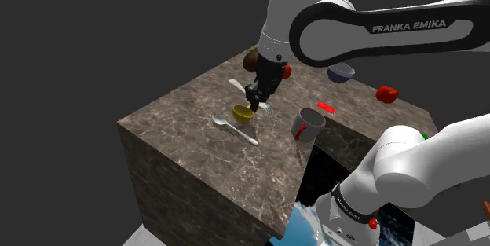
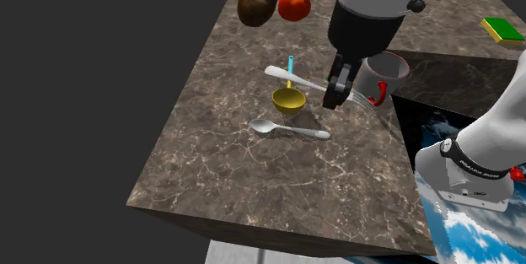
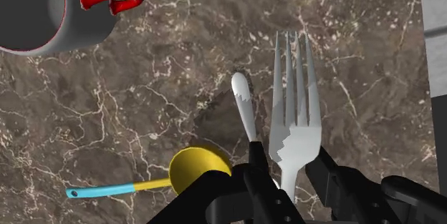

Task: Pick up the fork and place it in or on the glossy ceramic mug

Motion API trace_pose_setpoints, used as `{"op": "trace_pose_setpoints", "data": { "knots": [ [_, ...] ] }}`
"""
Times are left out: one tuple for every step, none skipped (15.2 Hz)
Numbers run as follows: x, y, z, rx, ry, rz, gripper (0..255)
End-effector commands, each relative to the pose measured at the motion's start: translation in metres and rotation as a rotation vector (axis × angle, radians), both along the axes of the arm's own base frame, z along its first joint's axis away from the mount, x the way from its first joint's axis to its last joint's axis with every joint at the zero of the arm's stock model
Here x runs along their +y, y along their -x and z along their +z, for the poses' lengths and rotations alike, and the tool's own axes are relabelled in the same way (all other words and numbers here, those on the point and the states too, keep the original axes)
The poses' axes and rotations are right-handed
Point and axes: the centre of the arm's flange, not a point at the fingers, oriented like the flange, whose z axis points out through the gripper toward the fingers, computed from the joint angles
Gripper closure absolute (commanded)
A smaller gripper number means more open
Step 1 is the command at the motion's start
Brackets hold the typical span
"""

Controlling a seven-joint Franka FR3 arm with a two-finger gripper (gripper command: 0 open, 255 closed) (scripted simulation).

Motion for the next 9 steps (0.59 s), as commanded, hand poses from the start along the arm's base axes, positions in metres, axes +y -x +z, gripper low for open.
{"op": "trace_pose_setpoints", "data": {
  "knots": [
    [-0.022, 0.016, -0.001, 0.000, -0.001, 0.001, 255],
    [-0.034, 0.023, -0.002, 0.000, -0.001, 0.001, 255],
    [-0.045, 0.030, -0.003, 0.000, -0.001, 0.001, 255],
    [-0.056, 0.037, -0.004, 0.000, -0.001, 0.001, 255],
    [-0.067, 0.044, -0.005, 0.000, -0.001, 0.001, 255],
    [-0.078, 0.051, -0.006, 0.000, -0.001, 0.001, 255],
    [-0.089, 0.058, -0.007, 0.000, -0.001, 0.001, 255],
    [-0.100, 0.065, -0.008, 0.000, -0.001, 0.001, 255],
    [-0.112, 0.072, -0.009, 0.000, -0.001, 0.001, 255]
  ]
}}
